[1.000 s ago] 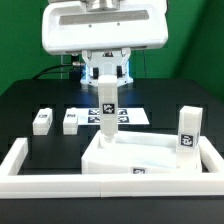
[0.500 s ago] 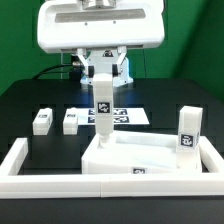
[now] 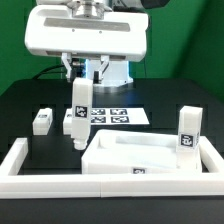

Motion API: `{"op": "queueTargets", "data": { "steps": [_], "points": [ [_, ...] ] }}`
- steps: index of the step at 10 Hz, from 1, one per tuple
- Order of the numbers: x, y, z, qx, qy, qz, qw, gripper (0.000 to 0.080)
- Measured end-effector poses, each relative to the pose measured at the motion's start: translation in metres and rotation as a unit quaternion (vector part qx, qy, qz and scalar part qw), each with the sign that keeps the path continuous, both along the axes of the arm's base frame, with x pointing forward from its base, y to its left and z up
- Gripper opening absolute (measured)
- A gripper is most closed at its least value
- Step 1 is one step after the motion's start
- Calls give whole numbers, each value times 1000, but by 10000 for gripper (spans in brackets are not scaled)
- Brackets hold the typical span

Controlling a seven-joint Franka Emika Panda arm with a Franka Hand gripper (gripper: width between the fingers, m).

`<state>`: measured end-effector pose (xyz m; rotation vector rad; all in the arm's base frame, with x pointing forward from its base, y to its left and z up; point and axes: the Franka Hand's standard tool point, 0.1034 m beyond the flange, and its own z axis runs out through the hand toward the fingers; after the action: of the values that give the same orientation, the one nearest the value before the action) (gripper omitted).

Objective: Assemble desk

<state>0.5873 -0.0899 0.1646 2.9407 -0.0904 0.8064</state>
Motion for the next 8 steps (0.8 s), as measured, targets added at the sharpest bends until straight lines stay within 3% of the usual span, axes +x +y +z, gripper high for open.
{"op": "queueTargets", "data": {
  "steps": [5,8],
  "points": [
    [-1,12,-3,35,39,7,999,285],
    [-2,18,-13,31,42,11,999,285]
  ]
}}
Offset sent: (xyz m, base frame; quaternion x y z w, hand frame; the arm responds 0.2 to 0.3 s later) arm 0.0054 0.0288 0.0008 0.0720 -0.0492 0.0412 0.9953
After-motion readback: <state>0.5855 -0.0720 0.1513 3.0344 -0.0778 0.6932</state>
